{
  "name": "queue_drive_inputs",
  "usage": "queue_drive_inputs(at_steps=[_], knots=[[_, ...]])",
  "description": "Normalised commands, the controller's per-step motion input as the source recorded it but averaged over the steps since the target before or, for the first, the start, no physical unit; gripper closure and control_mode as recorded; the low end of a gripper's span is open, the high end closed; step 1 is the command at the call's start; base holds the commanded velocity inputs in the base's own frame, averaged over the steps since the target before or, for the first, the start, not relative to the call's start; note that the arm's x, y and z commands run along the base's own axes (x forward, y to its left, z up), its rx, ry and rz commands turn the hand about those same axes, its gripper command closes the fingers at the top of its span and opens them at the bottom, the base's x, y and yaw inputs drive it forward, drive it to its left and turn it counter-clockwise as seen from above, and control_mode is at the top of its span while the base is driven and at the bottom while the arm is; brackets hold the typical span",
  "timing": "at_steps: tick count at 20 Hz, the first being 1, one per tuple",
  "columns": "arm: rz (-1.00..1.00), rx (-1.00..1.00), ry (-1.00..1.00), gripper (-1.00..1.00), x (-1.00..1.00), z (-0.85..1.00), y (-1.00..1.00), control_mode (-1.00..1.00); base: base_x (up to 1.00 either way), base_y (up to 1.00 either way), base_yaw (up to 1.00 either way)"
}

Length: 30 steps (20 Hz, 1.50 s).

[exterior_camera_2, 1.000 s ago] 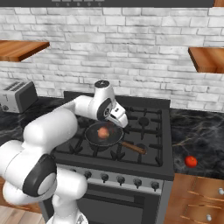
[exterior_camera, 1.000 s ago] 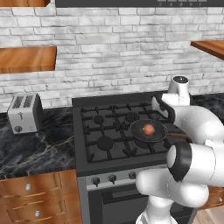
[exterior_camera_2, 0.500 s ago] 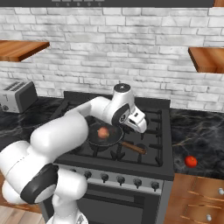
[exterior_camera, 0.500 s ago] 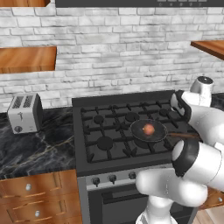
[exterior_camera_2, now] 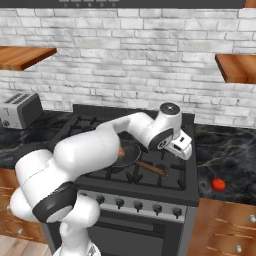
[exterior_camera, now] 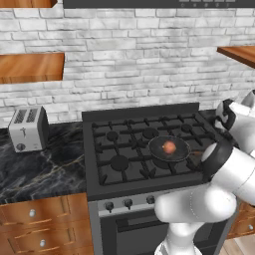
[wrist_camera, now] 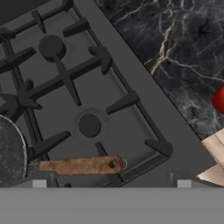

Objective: Place the pan on the front center burner on the stove. Then place the tomato and the onion in the pan and turn on the front center burner.

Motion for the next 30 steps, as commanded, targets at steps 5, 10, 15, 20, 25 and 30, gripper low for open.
queue_drive_inputs(at_steps=[5, 10, 15, 20, 25, 30], knots=[[0.02, 0.05, 0.0, -1.0, -0.45, -0.05, -0.61, -1.0, 0.0, 0.0, 0.0], [0.02, 0.04, 0.0, -1.0, -0.32, -0.06, -0.59, -1.0, 0.0, 0.0, 0.0], [0.03, 0.04, 0.0, -1.0, -0.16, -0.06, -0.57, -1.0, 0.0, 0.0, 0.0], [0.03, 0.03, 0.0, -1.0, 0.0, -0.19, -0.46, -1.0, 0.0, 0.0, 0.0], [0.01, 0.02, 0.01, -1.0, 0.0, -0.29, -0.37, -1.0, 0.0, 0.0, 0.0], [0.0, 0.02, 0.03, -1.0, 0.05, -0.21, -0.37, -1.0, 0.0, 0.0, 0.0]])
